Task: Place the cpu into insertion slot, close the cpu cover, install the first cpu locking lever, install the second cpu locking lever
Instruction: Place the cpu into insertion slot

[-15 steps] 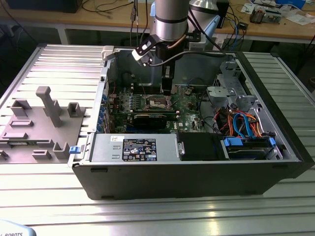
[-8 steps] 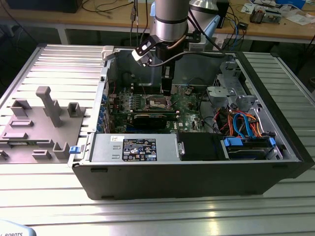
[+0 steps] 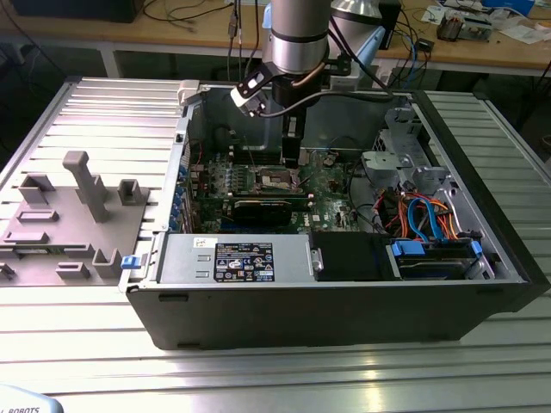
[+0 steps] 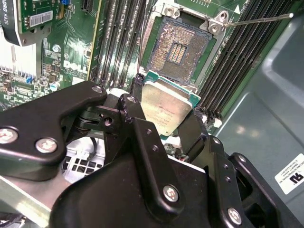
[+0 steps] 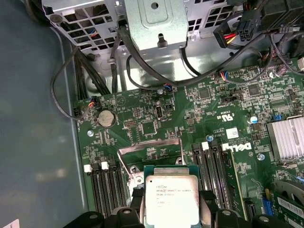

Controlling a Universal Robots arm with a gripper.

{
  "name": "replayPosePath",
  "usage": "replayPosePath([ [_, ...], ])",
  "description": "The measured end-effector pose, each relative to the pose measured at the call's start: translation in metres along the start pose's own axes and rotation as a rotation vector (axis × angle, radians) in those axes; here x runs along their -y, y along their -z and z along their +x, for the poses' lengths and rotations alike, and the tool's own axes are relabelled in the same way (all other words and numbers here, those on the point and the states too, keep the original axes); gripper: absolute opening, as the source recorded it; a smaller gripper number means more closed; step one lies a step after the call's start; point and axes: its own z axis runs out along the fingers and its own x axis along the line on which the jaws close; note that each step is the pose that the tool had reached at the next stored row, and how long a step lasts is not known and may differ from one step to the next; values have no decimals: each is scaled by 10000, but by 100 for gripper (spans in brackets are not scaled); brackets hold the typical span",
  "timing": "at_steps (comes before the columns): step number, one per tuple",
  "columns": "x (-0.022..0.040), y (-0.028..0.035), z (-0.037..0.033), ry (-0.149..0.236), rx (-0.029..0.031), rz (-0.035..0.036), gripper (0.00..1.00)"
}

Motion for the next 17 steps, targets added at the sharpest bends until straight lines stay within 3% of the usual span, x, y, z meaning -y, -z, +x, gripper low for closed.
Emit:
replayPosePath([
  [17, 2, -23, -1, -211, 15, -4, 54],
])
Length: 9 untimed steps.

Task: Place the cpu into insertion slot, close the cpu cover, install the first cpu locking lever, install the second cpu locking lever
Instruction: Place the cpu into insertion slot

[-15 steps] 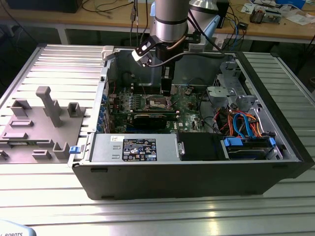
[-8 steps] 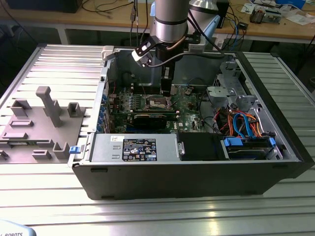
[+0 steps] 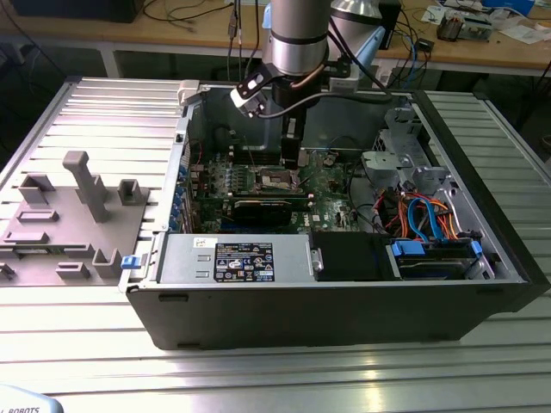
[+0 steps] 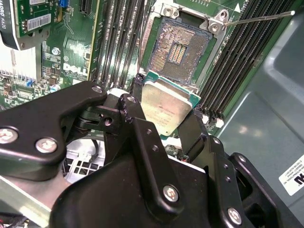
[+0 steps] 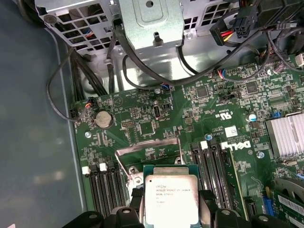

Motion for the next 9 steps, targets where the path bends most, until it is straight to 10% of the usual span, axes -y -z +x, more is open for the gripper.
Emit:
replayPosePath([
  [9, 1, -14, 0, -122, 8, -2, 54],
])
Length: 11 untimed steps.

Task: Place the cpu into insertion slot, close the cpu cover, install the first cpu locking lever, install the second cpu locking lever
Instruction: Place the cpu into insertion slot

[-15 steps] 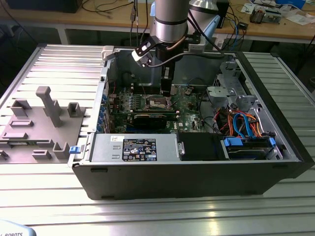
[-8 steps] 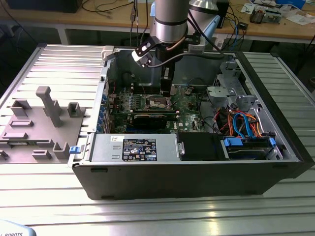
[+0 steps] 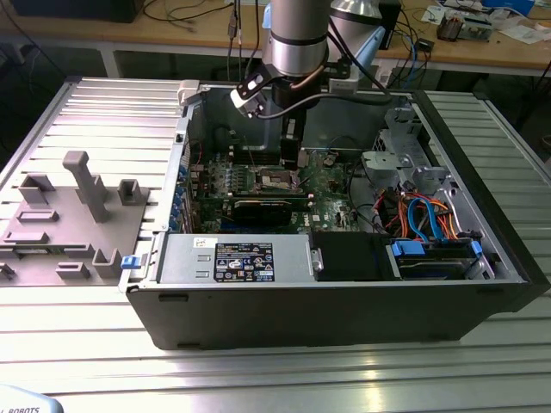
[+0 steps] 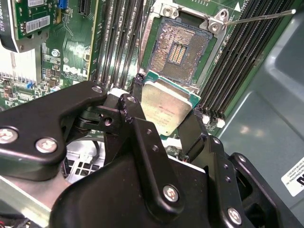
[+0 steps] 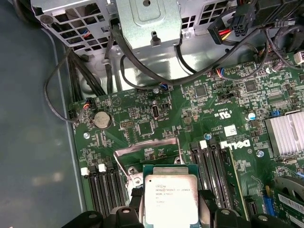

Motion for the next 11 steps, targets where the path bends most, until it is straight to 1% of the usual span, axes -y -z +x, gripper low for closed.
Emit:
replayPosePath([
  [11, 1, -11, 0, -86, 7, -1, 54],
])
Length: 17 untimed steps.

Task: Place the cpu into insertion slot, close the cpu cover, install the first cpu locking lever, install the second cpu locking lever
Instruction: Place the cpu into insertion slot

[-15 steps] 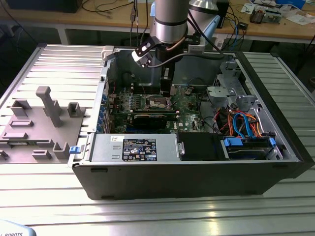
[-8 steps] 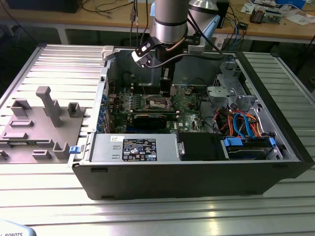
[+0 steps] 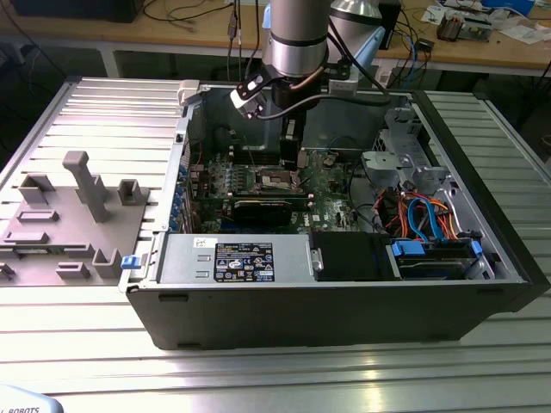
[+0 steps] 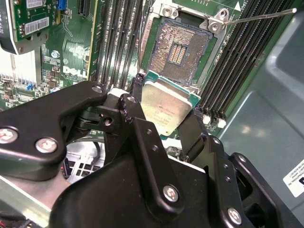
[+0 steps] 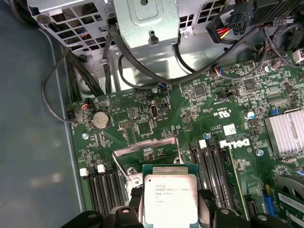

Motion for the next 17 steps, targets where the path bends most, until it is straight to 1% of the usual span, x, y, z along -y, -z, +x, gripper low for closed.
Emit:
replayPosePath([
  [17, 1, -8, 0, -171, 11, -4, 54],
])
